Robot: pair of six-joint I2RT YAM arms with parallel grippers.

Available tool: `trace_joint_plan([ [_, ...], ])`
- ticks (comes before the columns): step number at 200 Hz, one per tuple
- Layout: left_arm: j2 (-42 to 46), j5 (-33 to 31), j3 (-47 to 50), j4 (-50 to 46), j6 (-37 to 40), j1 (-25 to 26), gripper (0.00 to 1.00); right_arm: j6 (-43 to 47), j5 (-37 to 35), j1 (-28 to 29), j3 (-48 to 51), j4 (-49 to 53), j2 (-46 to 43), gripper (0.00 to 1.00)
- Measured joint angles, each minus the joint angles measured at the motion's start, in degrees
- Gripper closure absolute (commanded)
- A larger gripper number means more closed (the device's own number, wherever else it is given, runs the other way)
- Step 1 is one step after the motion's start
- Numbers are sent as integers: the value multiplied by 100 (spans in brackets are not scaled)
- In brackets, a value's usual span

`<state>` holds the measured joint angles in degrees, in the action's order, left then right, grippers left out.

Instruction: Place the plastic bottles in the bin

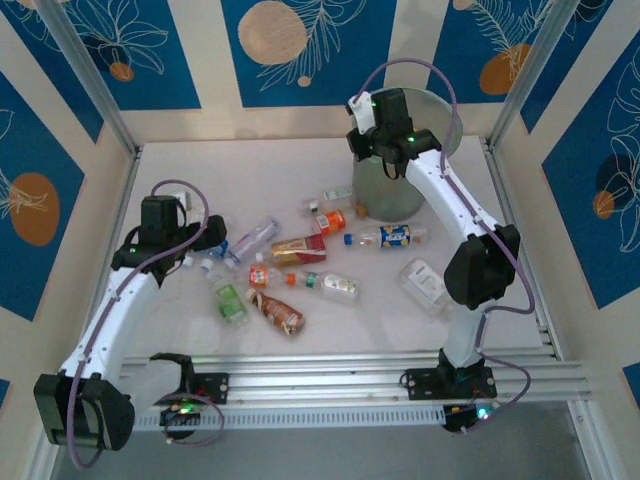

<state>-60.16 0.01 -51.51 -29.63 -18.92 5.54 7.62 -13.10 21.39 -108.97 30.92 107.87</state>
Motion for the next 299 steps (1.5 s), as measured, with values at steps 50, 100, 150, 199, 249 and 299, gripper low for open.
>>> trace_joint_plan([
  [50,-83,-46,-92,-13,-52,0,1,-26,-286,-4,-33,-26,4,18],
  [100,-310,-356,-507,-278,-37,0,0,-214,-544,-39,-398,129,4,1],
  [150,-1128,-675,-1027,-555,160,-59,1,-835,-857,-39,-1185,726,-52,1],
  [199,-2188,-710,-1307,-789,507,-378,7,-1554,-1056,0,-807,1204,-767,1],
  [249,-2944,-656,-1580,-896,844,-592,15,-1923,-1355,402,286,1193,-1832,1],
  [299,-3412,-494,-1996,-813,901,-933,17,-2149,-1670,647,780,1154,-2039,1],
])
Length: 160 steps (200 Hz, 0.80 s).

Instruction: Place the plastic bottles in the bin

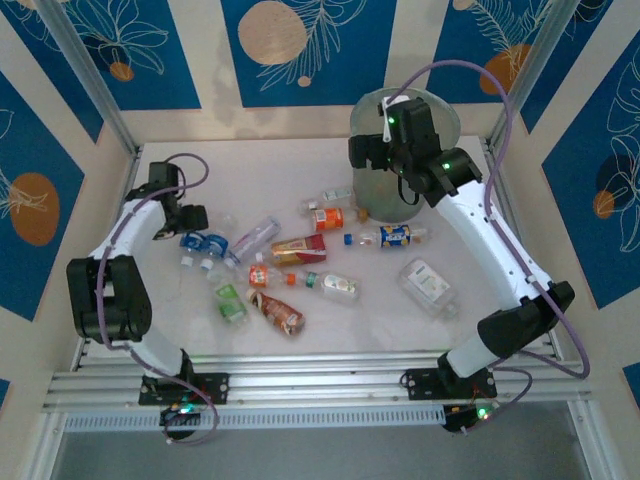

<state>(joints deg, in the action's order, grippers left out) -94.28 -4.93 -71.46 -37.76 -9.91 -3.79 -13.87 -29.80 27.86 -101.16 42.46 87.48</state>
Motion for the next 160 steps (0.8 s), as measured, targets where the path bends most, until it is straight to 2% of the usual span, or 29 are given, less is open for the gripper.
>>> trace_joint_plan([
  [47,-470,341,-168,133,-4,-20,17,-210,-190,28,212,-87,-66,1],
  [93,-903,343,-328,138,-63,-37,25,-310,-203,55,380,-164,-219,1],
  [160,-1392,365,-505,299,-203,-407,26,-400,-219,203,651,-317,-319,1],
])
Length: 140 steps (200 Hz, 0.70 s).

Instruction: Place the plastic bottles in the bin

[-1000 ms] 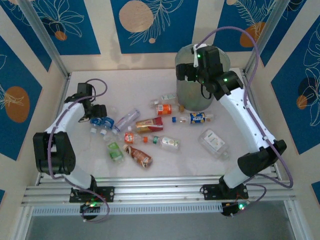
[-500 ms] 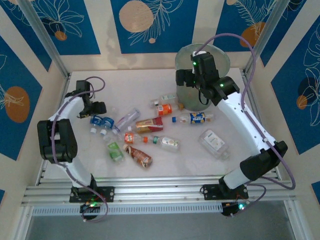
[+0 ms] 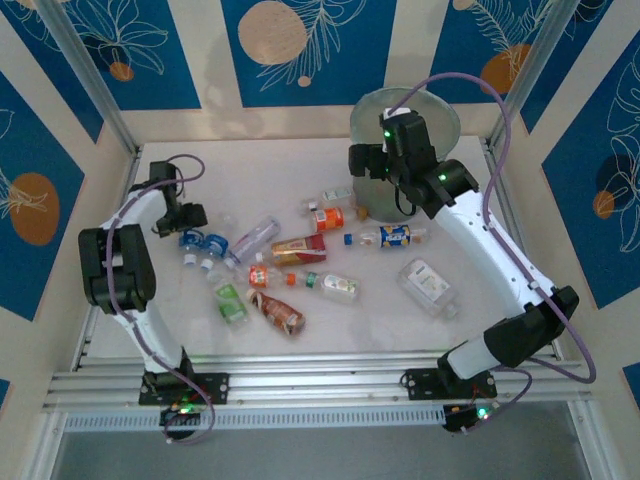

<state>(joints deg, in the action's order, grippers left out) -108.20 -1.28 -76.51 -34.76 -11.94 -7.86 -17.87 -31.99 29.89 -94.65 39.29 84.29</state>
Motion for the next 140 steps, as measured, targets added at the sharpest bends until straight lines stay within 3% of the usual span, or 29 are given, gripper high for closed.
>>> trace_joint_plan([
  [32,-262,107,-17,92,-98,-160,35,-42,-2,39,72,-116,-13,1],
  [65,-291,131,-181,92,-118,-179,51,-66,0,52,125,-203,-17,1],
  [106,-258,219,-507,109,-149,-181,57,-149,68,63,299,-254,-20,1],
  [140,245,695,-509,131,-330,-164,58,-289,468,120,638,-466,-186,1],
])
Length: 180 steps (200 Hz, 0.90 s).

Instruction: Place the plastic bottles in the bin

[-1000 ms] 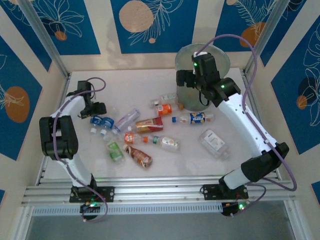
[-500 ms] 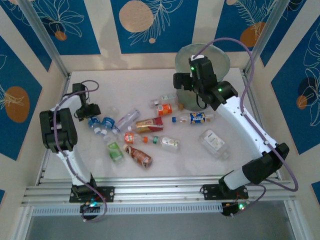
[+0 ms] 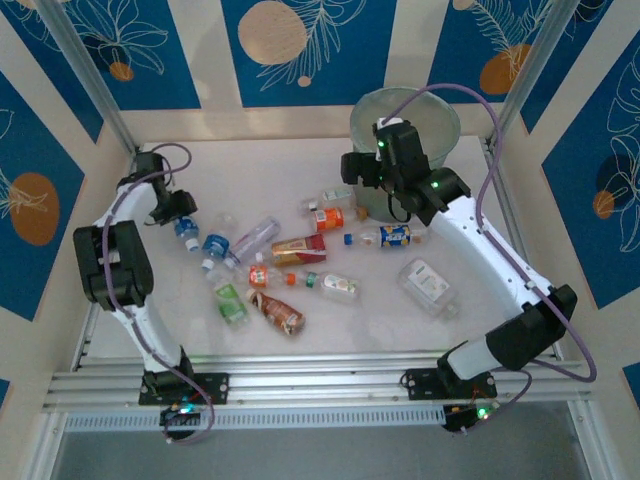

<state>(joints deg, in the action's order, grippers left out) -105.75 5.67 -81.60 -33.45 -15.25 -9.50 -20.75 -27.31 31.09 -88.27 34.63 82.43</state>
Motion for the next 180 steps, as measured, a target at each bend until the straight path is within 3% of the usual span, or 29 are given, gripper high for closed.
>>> trace_joint_plan([
  [34,883,605,0,297,-498,334,57,-321,846,55,691,-546,-382,1],
  [63,1427,1158,-61,822,-1093,1152,57,-634,1609,125,1198,-1174,-487,1],
  [117,1486,1770,-485,1679,-2085,2616,57,-1104,2850,332,1626,-2430,-232,1],
  [180,1482,2048,-850,2177,-2673,3145,57,-1228,3519,573,1506,-3139,343,1],
])
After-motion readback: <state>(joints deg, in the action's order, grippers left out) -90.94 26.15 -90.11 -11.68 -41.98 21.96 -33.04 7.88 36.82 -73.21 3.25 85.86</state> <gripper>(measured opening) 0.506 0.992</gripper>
